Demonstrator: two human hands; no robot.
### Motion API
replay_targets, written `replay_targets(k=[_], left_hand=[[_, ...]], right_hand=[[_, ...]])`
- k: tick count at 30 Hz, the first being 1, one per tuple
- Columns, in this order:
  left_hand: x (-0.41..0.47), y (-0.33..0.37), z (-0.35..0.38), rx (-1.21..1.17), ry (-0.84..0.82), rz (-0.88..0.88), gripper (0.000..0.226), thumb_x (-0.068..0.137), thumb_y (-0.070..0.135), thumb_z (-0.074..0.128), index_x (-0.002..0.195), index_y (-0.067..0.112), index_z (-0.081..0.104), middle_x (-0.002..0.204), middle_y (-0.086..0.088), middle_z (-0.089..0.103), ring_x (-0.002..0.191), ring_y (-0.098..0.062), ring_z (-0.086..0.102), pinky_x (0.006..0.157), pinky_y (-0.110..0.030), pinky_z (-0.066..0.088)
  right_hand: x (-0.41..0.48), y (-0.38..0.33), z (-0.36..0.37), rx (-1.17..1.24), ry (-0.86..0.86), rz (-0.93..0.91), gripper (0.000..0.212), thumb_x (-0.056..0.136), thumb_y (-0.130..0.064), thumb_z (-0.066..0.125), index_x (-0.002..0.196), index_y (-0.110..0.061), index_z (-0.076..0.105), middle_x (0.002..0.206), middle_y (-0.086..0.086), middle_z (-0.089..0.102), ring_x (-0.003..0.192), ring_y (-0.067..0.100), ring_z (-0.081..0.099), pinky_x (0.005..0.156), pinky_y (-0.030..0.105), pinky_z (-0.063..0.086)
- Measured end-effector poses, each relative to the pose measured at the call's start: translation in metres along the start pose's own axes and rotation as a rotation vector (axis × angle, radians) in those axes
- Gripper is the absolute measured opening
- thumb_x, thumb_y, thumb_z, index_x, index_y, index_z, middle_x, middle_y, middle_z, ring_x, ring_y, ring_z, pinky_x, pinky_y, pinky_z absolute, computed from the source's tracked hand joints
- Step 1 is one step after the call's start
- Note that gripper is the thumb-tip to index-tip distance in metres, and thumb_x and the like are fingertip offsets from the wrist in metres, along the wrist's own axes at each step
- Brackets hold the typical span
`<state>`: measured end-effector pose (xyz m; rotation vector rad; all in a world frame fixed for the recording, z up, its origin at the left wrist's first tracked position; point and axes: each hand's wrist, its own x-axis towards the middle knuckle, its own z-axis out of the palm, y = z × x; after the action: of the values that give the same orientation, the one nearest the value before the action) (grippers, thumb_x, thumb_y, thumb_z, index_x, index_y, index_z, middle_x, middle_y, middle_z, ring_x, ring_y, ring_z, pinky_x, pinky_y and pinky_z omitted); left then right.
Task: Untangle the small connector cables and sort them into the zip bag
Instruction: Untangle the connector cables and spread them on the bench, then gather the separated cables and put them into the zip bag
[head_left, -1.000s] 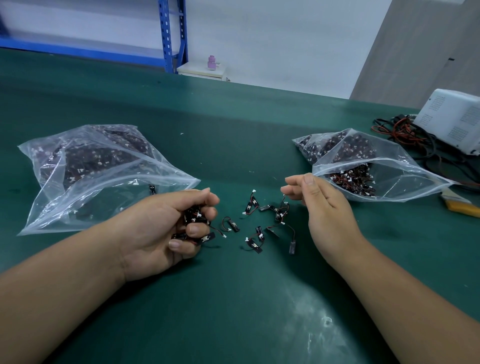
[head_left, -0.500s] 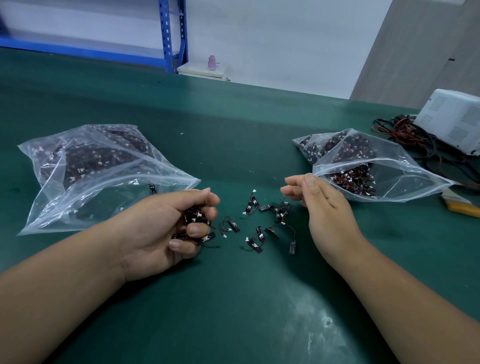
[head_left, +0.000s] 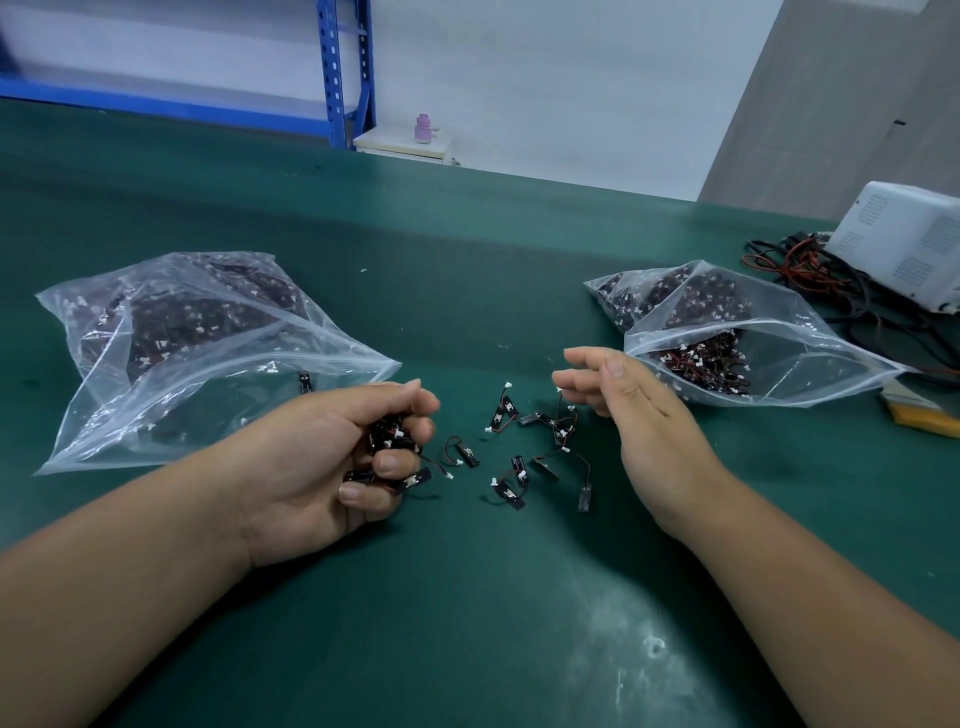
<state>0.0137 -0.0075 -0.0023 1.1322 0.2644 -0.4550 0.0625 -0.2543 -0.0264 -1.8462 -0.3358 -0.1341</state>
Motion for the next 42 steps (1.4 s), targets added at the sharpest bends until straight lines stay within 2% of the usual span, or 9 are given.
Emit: replay_targets(k=[4,7,10,15,17,20,31,35,42], left_hand=[[-0.001,0.0,0.0,0.0,0.001,0.0,0.013,0.086,0.028,0.063,0.089,0.015,0.064,0.071,0.0,0.055,0.045,-0.007,0.036,0.029,-0.016,0.021],[-0.002,0.001,0.001,-0.003,-0.005,0.001,0.014,0.084,0.028,0.064,0.089,0.015,0.064,0.071,0.0,0.055,0.044,-0.007,0.036,0.029,-0.015,0.021],[-0.001,0.001,0.001,-0.014,-0.002,-0.004,0.014,0.084,0.028,0.064,0.088,0.015,0.064,0.07,0.0,0.055,0.044,-0.008,0.036,0.031,-0.013,0.02],[-0.002,0.0,0.002,-0.016,-0.021,-0.002,0.014,0.084,0.029,0.065,0.086,0.015,0.066,0.07,0.0,0.055,0.045,-0.008,0.036,0.031,-0.014,0.02],[-0.002,0.0,0.003,-0.013,-0.027,-0.001,0.015,0.081,0.029,0.066,0.085,0.015,0.066,0.069,0.0,0.055,0.045,-0.008,0.036,0.031,-0.014,0.02],[-0.002,0.0,0.003,-0.008,-0.018,0.001,0.015,0.082,0.029,0.065,0.087,0.014,0.065,0.07,0.0,0.055,0.045,-0.008,0.036,0.031,-0.013,0.021],[-0.002,0.0,0.003,0.007,-0.01,0.011,0.012,0.084,0.026,0.064,0.087,0.015,0.065,0.07,-0.001,0.055,0.045,-0.008,0.036,0.031,-0.013,0.02],[-0.003,0.0,0.004,0.008,-0.009,0.019,0.007,0.081,0.019,0.062,0.086,0.014,0.064,0.069,-0.001,0.056,0.044,-0.008,0.036,0.032,-0.013,0.019],[-0.003,0.0,0.004,0.012,-0.004,0.027,0.01,0.079,0.02,0.063,0.086,0.013,0.065,0.07,-0.002,0.056,0.045,-0.009,0.036,0.033,-0.013,0.019]], right_hand=[[0.0,-0.005,-0.01,-0.077,-0.291,0.036,0.05,0.087,-0.062,0.046,0.135,-0.052,0.041,0.143,-0.017,0.052,0.131,-0.007,0.046,0.111,0.018,0.034],[-0.001,-0.01,-0.011,-0.45,-0.536,0.037,0.095,0.065,-0.076,0.062,0.142,-0.068,0.008,0.161,-0.026,0.016,0.147,-0.009,0.013,0.121,0.028,0.016],[-0.002,-0.011,0.007,-0.862,-0.558,-0.048,0.114,0.053,-0.093,0.05,0.142,-0.065,-0.016,0.164,-0.024,-0.007,0.15,0.0,-0.005,0.124,0.035,0.002],[0.006,-0.01,0.045,-0.95,-0.395,-0.178,0.075,0.083,-0.076,0.038,0.151,-0.05,0.018,0.159,-0.014,0.023,0.146,0.014,0.019,0.116,0.037,0.017],[0.01,-0.009,0.055,-0.962,-0.334,-0.256,0.043,0.093,-0.061,0.042,0.133,-0.046,0.045,0.135,-0.016,0.042,0.126,0.018,0.035,0.103,0.036,0.027],[0.013,-0.012,0.059,-0.908,-0.319,-0.28,0.016,0.097,-0.049,0.048,0.1,-0.033,0.052,0.105,-0.012,0.042,0.099,0.02,0.041,0.087,0.037,0.037],[0.005,-0.016,0.042,-0.971,-0.229,-0.256,0.012,0.09,-0.025,0.048,0.082,-0.026,0.039,0.09,-0.003,0.054,0.077,0.029,0.053,0.063,0.039,0.047],[0.005,-0.017,0.036,-0.932,-0.303,-0.224,0.027,0.086,-0.014,0.044,0.104,-0.033,0.038,0.104,-0.007,0.053,0.083,0.031,0.054,0.068,0.041,0.049],[0.003,-0.013,0.03,-1.088,-0.327,-0.339,0.019,0.09,-0.038,0.032,0.087,-0.023,0.043,0.087,-0.004,0.043,0.078,0.027,0.053,0.063,0.039,0.044]])
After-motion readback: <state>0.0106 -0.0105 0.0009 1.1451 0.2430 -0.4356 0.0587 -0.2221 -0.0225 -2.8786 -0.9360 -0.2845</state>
